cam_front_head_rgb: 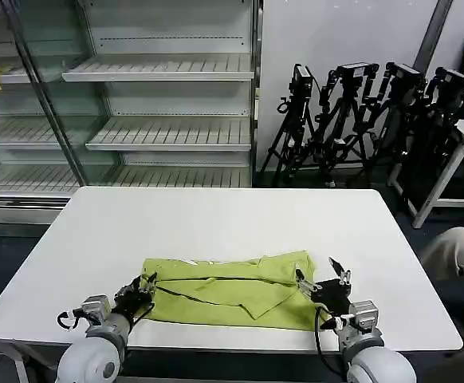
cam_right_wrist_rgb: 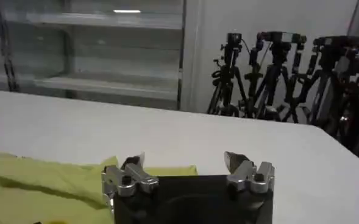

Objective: Fold and organize the clothes.

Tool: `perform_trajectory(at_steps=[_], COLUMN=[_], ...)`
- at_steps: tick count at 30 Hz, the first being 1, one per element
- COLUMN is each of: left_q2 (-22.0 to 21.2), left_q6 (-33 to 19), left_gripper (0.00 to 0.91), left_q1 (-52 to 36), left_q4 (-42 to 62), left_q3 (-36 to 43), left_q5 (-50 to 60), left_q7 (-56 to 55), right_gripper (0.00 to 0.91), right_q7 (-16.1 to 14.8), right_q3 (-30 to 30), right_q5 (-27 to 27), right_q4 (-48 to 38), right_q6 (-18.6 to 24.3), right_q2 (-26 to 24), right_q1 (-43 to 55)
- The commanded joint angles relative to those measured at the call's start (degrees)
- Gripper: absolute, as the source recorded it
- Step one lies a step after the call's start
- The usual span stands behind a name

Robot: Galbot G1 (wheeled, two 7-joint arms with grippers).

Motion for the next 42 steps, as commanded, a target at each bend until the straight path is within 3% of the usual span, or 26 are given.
perform_trajectory(at_steps=[1,6,12,27,32,42], left_q2=[-0.23,0.68,4.75,19.96,19.22,11.87], left_q6=[0.35,0.35,0.36,-0.94,-0.53,0.41], left_gripper=[0.02,0.01,0.01,0.01,0.01,0.01], left_q1=[0.11,0.14,-0.55,1.99,1.92,0.67], left_q4=[0.33,0.35,0.38,6.12,-0.14,-12.2], left_q3=[-0.1,-1.13,-5.81,-27.3,-23.67,-5.97], left_q5=[-0.6,3.4,5.79,14.41,15.15,18.58], left_q7=[-0.02,3.74,5.55,12.35,12.6,14.17], right_gripper=[0.907,0.907,0.907,0.907,0.907,0.907], right_q7=[0.0,-0.04,-0.02,-0.1,-0.11,-0.12], right_q3=[-0.02,-0.2,-0.44,-1.18,-1.15,0.29], right_q5=[-0.29,-0.65,-0.68,-0.93,-1.12,-2.0], right_q4=[-0.14,-0.14,-0.35,-1.13,-1.35,-0.26], right_q6=[0.23,0.3,0.35,0.66,0.73,1.61], right_q2=[0.11,0.28,0.64,1.27,1.64,1.68], right_q1=[-0.48,-0.47,-0.34,0.73,0.81,-1.21])
